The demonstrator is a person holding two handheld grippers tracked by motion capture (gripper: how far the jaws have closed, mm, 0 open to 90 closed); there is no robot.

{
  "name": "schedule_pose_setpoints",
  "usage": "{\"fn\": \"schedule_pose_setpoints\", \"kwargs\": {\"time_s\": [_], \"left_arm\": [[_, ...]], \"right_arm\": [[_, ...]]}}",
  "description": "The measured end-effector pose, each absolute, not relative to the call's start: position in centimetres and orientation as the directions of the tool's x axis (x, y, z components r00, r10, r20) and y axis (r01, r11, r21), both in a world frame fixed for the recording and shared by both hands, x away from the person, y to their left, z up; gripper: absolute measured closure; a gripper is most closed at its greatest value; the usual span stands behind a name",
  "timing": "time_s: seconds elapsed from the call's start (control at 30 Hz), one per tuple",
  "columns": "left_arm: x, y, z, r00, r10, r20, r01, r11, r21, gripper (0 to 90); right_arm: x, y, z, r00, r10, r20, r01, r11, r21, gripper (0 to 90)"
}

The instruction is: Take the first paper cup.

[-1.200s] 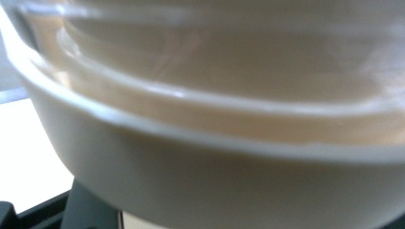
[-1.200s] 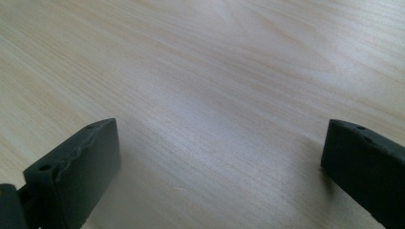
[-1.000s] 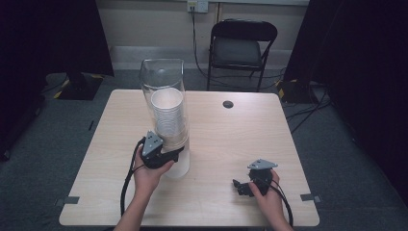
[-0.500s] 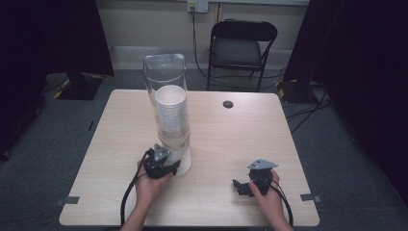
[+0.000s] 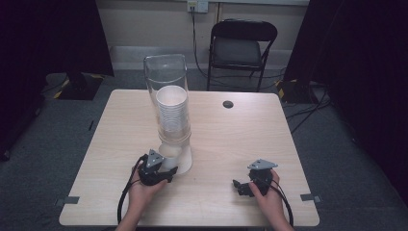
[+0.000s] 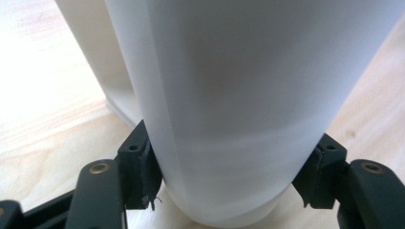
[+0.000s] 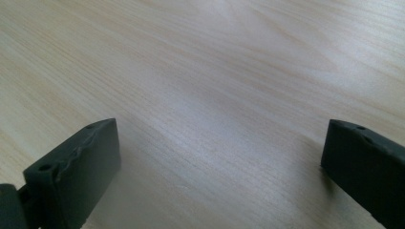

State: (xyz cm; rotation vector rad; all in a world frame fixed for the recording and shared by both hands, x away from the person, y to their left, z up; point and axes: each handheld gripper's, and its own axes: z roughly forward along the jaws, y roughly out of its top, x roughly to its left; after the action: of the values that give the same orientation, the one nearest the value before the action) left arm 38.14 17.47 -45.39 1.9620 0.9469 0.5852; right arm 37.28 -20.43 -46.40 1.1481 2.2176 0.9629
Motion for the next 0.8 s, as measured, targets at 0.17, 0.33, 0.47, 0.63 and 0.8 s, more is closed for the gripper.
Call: {"fn": "schedule_pose_setpoints", "kwargs": {"time_s": [0.17, 0.33, 0.47, 0.63, 0.8], "left_arm": [[37.8, 17.8, -45.6, 0.618, 0.785, 0.034, 0.41, -0.359, 0.839, 35.6], [37.5, 18.5, -45.6, 0.623, 0.782, 0.029, 0.406, -0.354, 0.842, 35.3], [37.3, 19.1, -45.6, 0.631, 0.775, 0.025, 0.403, -0.355, 0.843, 35.1], [36.8, 19.1, -45.6, 0.657, 0.752, 0.046, 0.392, -0.394, 0.831, 34.9], [36.3, 18.0, -45.4, 0.69, 0.723, 0.034, 0.372, -0.394, 0.84, 34.8]], "right_arm": [[37.3, -20.4, -46.4, -0.545, 0.835, -0.08, 0.511, 0.406, 0.758, 0.0], [37.3, -20.4, -46.4, -0.545, 0.835, -0.08, 0.511, 0.406, 0.757, 0.0], [37.3, -20.4, -46.4, -0.545, 0.835, -0.08, 0.511, 0.406, 0.757, 0.0], [37.3, -20.4, -46.4, -0.545, 0.835, -0.08, 0.511, 0.406, 0.757, 0.0], [37.3, -20.4, -46.4, -0.542, 0.836, -0.083, 0.512, 0.406, 0.757, 0.0]]}}
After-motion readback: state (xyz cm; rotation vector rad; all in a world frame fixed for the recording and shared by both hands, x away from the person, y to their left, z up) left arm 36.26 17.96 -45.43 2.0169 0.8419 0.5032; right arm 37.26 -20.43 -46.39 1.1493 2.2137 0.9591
